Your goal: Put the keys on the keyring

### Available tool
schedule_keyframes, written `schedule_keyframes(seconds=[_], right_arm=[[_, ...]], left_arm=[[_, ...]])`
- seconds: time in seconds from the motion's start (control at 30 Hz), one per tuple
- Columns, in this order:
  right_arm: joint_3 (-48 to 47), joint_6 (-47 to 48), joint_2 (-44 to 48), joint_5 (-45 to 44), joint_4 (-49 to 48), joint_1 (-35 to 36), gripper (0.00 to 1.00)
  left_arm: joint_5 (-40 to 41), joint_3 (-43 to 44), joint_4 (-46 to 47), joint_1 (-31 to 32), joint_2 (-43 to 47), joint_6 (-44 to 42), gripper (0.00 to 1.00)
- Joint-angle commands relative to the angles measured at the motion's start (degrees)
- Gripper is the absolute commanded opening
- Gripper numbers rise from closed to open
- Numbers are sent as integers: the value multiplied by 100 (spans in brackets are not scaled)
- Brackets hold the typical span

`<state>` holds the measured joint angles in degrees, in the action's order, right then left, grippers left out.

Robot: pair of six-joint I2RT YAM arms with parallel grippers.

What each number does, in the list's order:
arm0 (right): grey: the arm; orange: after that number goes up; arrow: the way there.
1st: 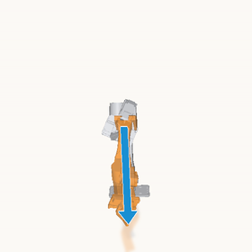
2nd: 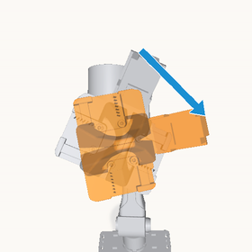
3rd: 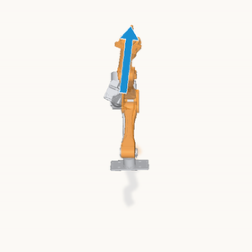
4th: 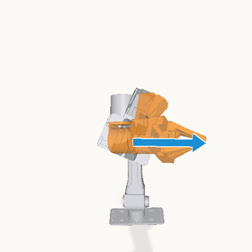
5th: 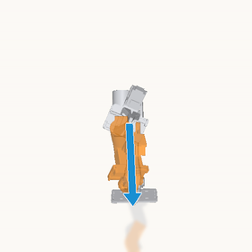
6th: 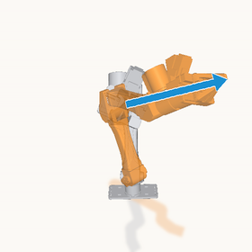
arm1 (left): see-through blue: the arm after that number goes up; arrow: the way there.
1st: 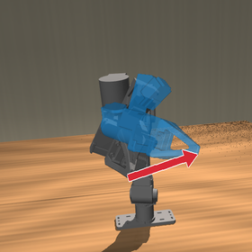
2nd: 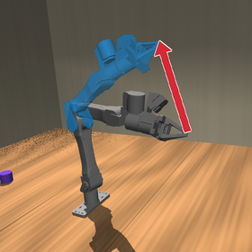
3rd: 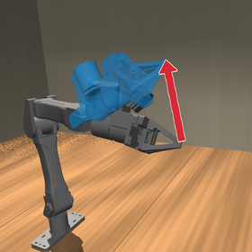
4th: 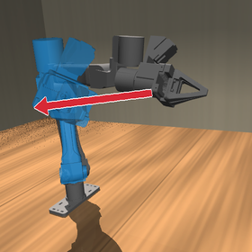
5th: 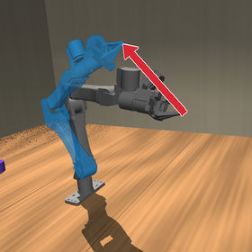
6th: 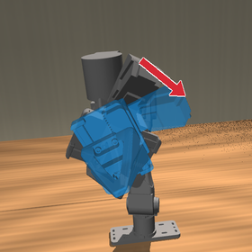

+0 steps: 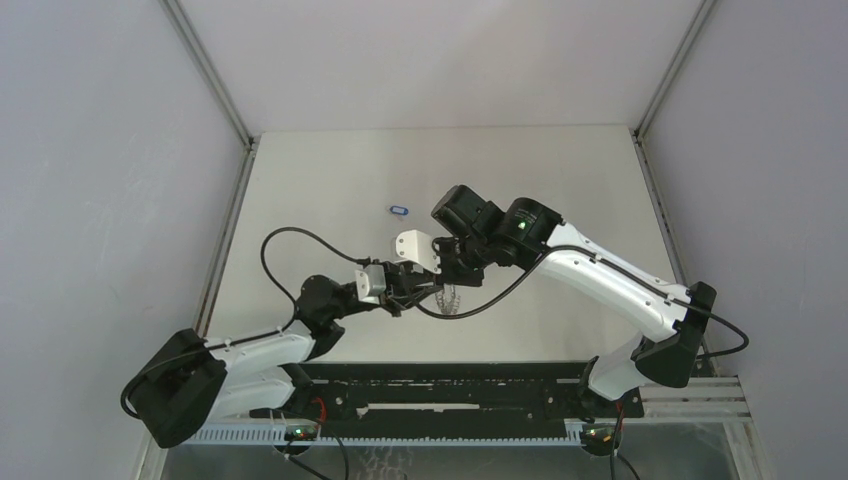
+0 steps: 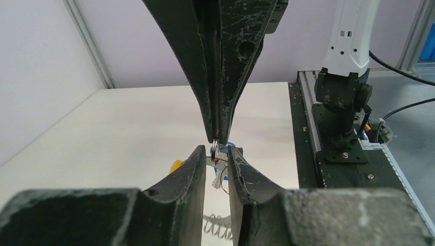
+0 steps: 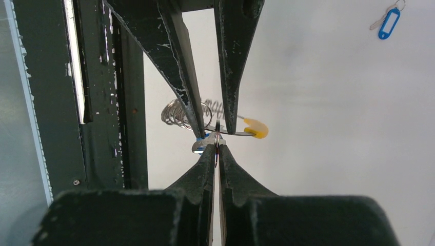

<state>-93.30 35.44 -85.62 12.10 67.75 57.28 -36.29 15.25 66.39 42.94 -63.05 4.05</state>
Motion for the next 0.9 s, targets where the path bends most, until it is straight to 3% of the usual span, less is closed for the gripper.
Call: schedule_keyframes(seconds=[0.0, 0.2, 0.33, 0.4, 0.63, 0.87], right_arm=[[-303, 84, 26, -23, -122, 66, 0], [-356, 126, -9, -23, -114, 119, 0], [-360, 143, 15, -7, -121, 126, 0], [-329, 132, 84, 9, -154, 119, 0], [479, -57, 933, 599, -963, -357, 25], [1652, -334, 1885, 2273, -2229, -1247, 35]], left_arm=[[-178, 412, 260, -22, -81, 105, 25], [-256, 479, 260, -22, -161, 131, 19], [-274, 479, 256, -22, -180, 112, 2], [-248, 456, 268, -22, -155, 85, 0], [76, 96, 882, -50, 27, 148, 0], [60, -14, 1381, -145, 25, 436, 0]])
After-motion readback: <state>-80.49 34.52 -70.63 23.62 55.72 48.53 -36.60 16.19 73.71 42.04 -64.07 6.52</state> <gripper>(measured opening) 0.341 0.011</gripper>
